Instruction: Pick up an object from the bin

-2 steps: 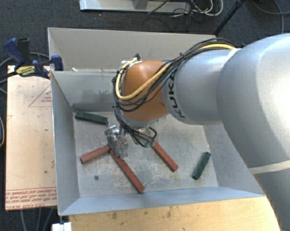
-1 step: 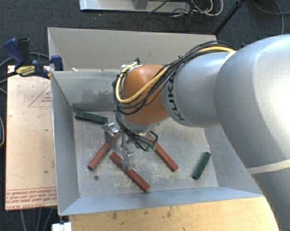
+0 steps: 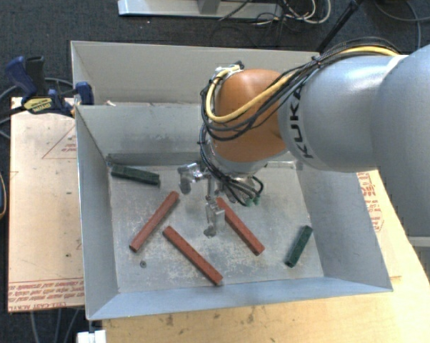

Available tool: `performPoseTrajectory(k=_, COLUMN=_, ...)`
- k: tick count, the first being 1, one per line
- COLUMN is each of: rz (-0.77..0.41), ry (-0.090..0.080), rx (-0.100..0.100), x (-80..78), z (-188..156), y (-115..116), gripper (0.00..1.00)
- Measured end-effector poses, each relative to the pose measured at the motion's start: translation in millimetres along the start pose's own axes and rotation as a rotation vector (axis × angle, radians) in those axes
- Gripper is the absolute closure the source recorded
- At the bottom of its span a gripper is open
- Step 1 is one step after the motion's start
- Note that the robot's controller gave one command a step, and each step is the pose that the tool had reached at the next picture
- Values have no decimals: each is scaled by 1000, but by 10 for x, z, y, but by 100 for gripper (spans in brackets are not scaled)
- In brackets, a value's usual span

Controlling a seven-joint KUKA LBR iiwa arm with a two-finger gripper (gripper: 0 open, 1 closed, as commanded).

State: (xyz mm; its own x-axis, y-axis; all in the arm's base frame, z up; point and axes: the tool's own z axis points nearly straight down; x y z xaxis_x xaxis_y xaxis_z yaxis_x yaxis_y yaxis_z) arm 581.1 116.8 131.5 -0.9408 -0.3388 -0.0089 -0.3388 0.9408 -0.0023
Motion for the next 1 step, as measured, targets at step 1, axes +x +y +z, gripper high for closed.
performPoseTrajectory(k=1, rz=-474, ry=4, rx=-7, x=-314, z=317, y=647, gripper=0)
